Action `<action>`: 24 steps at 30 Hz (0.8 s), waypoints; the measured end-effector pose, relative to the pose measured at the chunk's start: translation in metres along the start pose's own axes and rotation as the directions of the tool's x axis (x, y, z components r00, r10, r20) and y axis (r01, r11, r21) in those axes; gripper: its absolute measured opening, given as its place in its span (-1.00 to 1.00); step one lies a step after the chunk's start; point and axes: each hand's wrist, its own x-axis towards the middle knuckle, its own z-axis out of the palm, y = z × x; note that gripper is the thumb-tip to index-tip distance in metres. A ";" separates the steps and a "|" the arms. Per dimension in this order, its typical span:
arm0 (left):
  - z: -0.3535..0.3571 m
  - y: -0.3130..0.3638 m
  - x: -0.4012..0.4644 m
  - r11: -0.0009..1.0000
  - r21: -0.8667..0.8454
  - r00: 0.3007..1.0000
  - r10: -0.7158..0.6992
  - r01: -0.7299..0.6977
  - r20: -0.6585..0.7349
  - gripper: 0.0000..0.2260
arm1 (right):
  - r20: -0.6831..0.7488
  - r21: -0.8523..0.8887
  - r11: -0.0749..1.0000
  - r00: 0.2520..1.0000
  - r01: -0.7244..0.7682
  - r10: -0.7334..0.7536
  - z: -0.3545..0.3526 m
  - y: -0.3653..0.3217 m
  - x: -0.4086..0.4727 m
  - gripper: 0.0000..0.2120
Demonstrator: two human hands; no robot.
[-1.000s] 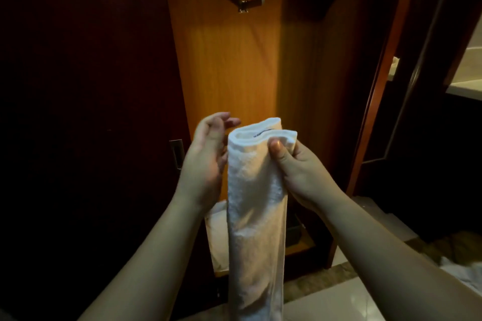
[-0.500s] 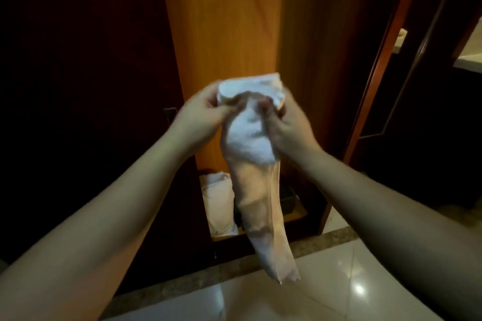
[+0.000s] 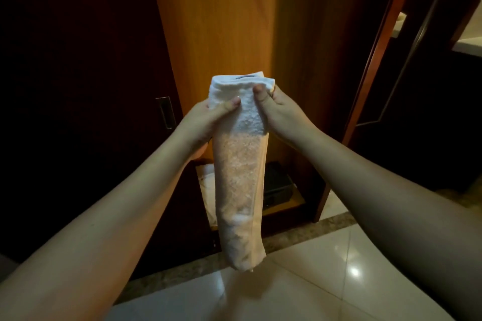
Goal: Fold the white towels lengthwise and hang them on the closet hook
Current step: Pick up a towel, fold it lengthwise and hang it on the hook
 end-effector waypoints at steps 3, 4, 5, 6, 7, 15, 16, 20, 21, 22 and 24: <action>-0.002 0.006 0.001 0.999 -0.040 0.999 0.007 -0.009 -0.045 -0.67 | -0.004 0.064 0.997 0.999 -0.039 0.040 0.001 0.003 0.004 -0.69; -0.002 0.009 0.002 0.998 -0.059 0.999 0.004 -0.007 -0.048 -0.68 | -0.010 0.106 0.994 0.999 -0.039 0.040 0.001 0.004 0.006 -0.70; -0.001 0.012 0.002 0.997 -0.083 0.998 -0.006 0.001 -0.056 -0.70 | -0.024 0.174 0.984 0.999 -0.036 0.041 0.000 0.007 0.007 -0.72; -0.001 0.016 0.003 0.994 -0.112 0.997 -0.024 0.016 -0.070 -0.73 | -0.047 0.253 0.966 0.997 -0.049 0.062 0.000 0.011 0.006 -0.74; 0.000 0.020 0.003 0.989 -0.144 0.995 -0.049 0.035 -0.092 -0.75 | -0.079 0.327 0.942 0.991 -0.075 0.107 0.001 0.016 0.003 -0.76; -0.002 0.047 0.009 0.973 -0.224 0.986 -0.081 0.047 -0.146 -0.76 | -0.407 -0.070 0.994 0.912 -0.088 0.052 0.059 0.075 -0.087 -0.86; 0.000 0.050 0.009 0.975 -0.218 0.986 -0.077 0.043 -0.150 -0.75 | -0.360 -0.061 0.992 0.929 -0.111 0.081 0.066 0.075 -0.090 -0.82; 0.002 0.056 0.011 0.986 -0.165 0.986 -0.019 -0.008 -0.167 -0.76 | -0.246 -0.174 0.965 0.958 -0.195 0.149 0.077 0.071 -0.083 -0.88; 0.002 0.058 0.011 0.989 -0.145 0.986 -0.002 -0.022 -0.169 -0.76 | -0.222 -0.209 0.954 0.960 -0.216 0.169 0.077 0.070 -0.080 -0.88; 0.001 0.059 0.011 0.992 -0.121 0.985 0.013 -0.035 -0.172 -0.77 | -0.194 -0.228 0.942 0.960 -0.245 0.203 0.076 0.068 -0.078 -0.86; -0.003 0.062 0.010 0.996 -0.065 0.983 0.043 -0.055 -0.180 -0.79 | -0.117 -0.245 0.925 0.956 -0.291 0.270 0.077 0.066 -0.078 -0.84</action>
